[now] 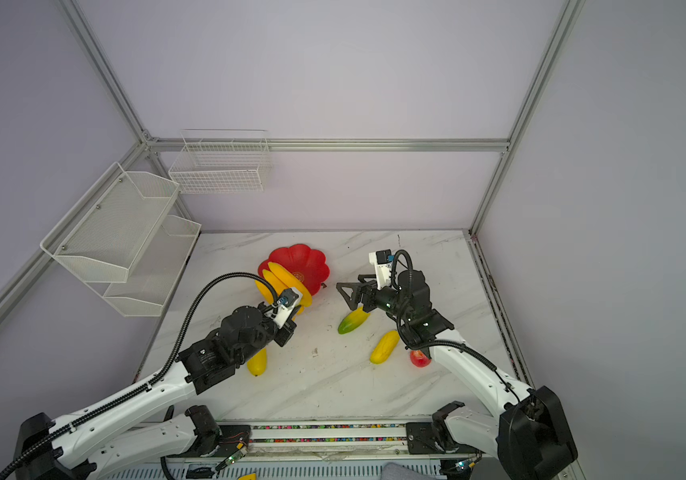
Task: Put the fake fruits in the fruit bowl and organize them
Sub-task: 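Grasp the banana bunch with the left gripper and lift it toward the red bowl, then lower the bananas into the red bowl and open the left gripper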
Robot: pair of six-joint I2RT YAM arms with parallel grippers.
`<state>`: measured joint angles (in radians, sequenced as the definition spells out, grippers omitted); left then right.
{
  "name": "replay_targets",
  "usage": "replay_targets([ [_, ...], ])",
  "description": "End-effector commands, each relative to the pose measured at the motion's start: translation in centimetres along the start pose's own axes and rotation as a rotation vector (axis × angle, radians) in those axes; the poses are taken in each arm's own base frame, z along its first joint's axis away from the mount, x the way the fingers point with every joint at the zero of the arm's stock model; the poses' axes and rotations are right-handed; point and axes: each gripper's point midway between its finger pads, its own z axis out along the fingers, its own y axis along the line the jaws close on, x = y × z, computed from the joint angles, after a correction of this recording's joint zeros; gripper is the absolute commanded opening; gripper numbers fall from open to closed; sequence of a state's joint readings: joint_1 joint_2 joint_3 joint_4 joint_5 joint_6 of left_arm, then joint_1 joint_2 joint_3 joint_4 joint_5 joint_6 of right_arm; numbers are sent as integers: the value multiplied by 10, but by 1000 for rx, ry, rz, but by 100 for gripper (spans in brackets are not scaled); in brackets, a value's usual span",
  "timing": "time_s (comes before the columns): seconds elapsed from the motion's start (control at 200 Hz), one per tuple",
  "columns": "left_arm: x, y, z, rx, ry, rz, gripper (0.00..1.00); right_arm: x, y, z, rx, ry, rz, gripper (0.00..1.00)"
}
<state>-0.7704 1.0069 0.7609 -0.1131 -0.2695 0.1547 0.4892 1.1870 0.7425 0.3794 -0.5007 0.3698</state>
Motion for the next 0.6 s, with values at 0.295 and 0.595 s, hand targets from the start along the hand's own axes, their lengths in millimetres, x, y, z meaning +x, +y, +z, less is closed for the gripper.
replay_targets([
  [0.295, -48, 100, 126, -212, -7, -243, 0, 27, 8, 29, -228, -13, -119, 97],
  [0.595, -28, 100, 176, -209, 39, -334, 0, 38, -3, 29, -197, -11, -119, 97],
])
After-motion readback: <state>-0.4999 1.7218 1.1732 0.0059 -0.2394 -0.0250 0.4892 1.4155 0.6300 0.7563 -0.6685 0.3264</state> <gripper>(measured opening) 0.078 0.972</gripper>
